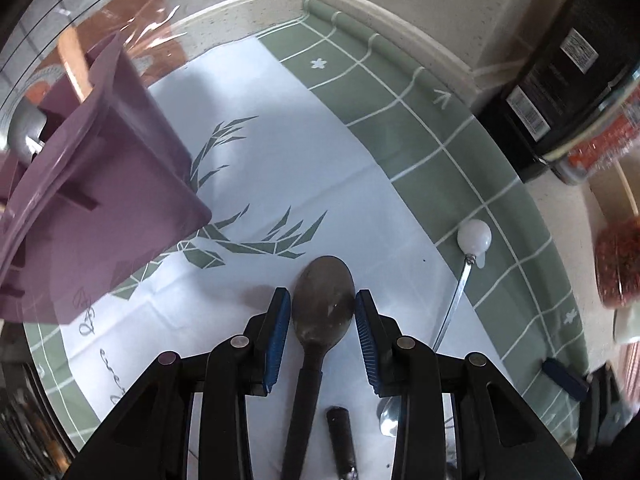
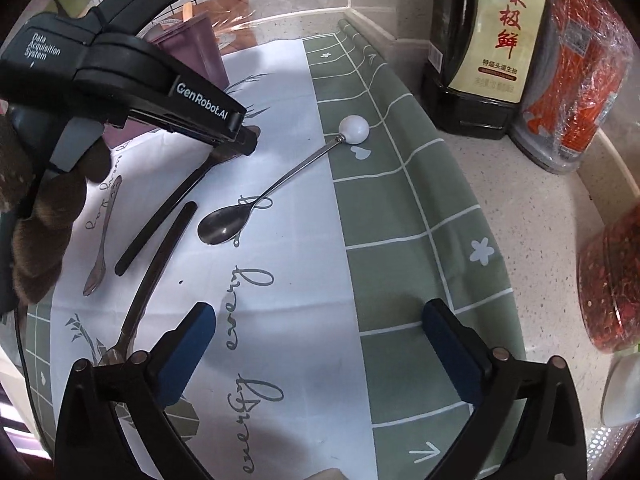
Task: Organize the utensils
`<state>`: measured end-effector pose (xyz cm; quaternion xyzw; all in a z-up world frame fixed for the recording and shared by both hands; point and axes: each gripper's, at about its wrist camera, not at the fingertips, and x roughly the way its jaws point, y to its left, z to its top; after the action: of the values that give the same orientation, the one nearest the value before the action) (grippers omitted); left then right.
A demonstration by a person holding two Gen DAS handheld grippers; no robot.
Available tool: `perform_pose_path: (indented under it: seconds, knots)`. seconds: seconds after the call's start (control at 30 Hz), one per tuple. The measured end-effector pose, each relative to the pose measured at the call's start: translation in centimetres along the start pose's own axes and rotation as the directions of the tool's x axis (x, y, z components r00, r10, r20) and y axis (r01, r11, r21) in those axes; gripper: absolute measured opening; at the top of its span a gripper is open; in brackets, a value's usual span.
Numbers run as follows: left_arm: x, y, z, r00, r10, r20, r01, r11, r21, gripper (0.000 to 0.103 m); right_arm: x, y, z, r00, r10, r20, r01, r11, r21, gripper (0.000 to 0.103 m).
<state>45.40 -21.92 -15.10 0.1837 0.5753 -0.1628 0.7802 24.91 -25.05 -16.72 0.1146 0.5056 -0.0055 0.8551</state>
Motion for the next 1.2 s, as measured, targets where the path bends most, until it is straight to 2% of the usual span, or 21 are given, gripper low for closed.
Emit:
perform_pose_path:
  seconds: [0.13, 0.2, 0.23, 0.27, 0.33, 0.4, 0.43, 0.47, 0.53, 0.6, 0.7, 0.77, 0.8, 0.9, 1.0, 1.2]
  knots:
    - [-0.8, 1.1, -1.8, 0.998, -0.025, 0.061, 0.027, 0.999, -0.032, 0.033, 0.5, 0.4, 0.9, 0.997, -0.006, -0.076, 0.004, 1.000, -0.017, 0.103]
    - [-2.1, 2.8, -4.0, 0.993, -0.034, 0.116, 0.040, 0.998, -0.055, 0.033, 0.6, 0.5, 1.7, 0.991, 0.050, -0.123, -0.056, 0.997, -0.047, 0.103]
    - [-2.9, 3.7, -5.1, 0.989, -0.042, 0.144, 0.053, 0.996, -0.071, 0.033, 0.3, 0.3, 2.3, 0.991, 0.066, -0.116, -0.070, 0.997, -0.036, 0.100]
    - [-3.8, 4.7, -6.3, 0.984, -0.043, 0.174, 0.060, 0.994, -0.092, 0.033, 0.0, 0.0, 2.9, 0.994, 0.062, -0.088, -0.064, 0.998, -0.015, 0.095]
    - [-5.5, 6.5, -8.5, 0.973, -0.031, 0.229, 0.063, 0.989, -0.135, 0.033, -0.7, -0.6, 4.7, 0.998, 0.052, -0.024, -0.051, 0.998, 0.036, 0.095]
    - [-7.5, 8.9, -11.2, 0.960, -0.029, 0.280, 0.089, 0.975, -0.204, 0.033, -0.5, -1.1, 7.0, 0.998, 0.057, 0.011, -0.058, 0.992, 0.115, 0.087]
    - [-8.0, 9.5, -12.1, 0.955, -0.030, 0.294, 0.100, 0.969, -0.224, 0.033, -0.1, -1.3, 8.0, 0.998, 0.061, 0.019, -0.063, 0.986, 0.152, 0.078]
    - [-8.8, 10.4, -13.0, 0.949, -0.034, 0.313, 0.117, 0.961, -0.251, 0.033, 0.5, -1.5, 9.1, 0.998, 0.065, 0.018, -0.067, 0.979, 0.192, 0.071]
    - [-10.2, 11.9, -15.0, 0.935, -0.037, 0.353, 0.153, 0.940, -0.304, 0.033, 2.3, -1.9, 10.7, 0.998, 0.056, -0.001, -0.054, 0.959, 0.280, 0.066]
    - [-11.0, 13.5, -16.6, 0.925, -0.036, 0.377, 0.171, 0.927, -0.332, 0.033, 4.3, -1.8, 11.8, 0.999, 0.004, -0.040, 0.009, 0.944, 0.330, 0.065]
    - [-11.3, 14.6, -18.2, 0.921, -0.025, 0.390, 0.174, 0.920, -0.352, 0.033, 5.7, 0.2, 12.7, 0.989, -0.138, -0.051, 0.147, 0.951, 0.273, 0.052]
    - [-11.3, 14.6, -18.8, 0.918, -0.019, 0.396, 0.174, 0.917, -0.359, 0.033, 6.3, 1.8, 12.8, 0.980, -0.194, -0.051, 0.201, 0.960, 0.197, 0.023]
    - [-11.4, 14.8, -19.1, 0.917, -0.016, 0.399, 0.174, 0.915, -0.364, 0.033, 6.3, 2.5, 12.9, 0.978, -0.206, -0.042, 0.211, 0.963, 0.166, 0.020]
    - [-12.3, 15.5, -20.3, 0.909, -0.008, 0.418, 0.181, 0.908, -0.377, 0.033, 5.5, 4.2, 12.5, 0.987, -0.155, -0.030, 0.158, 0.982, 0.108, 0.020]
    - [-13.6, 15.2, -20.8, 0.893, 0.017, 0.449, 0.172, 0.910, -0.377, 0.033, 3.1, 6.1, 11.8, 0.991, -0.126, 0.043, 0.125, 0.992, 0.031, 0.020]
    - [-17.8, 14.0, -22.1, 0.841, 0.049, 0.538, 0.166, 0.924, -0.344, 0.032, -3.7, 8.5, 10.1, 0.976, -0.038, 0.216, 0.058, 0.995, -0.087, 0.020]
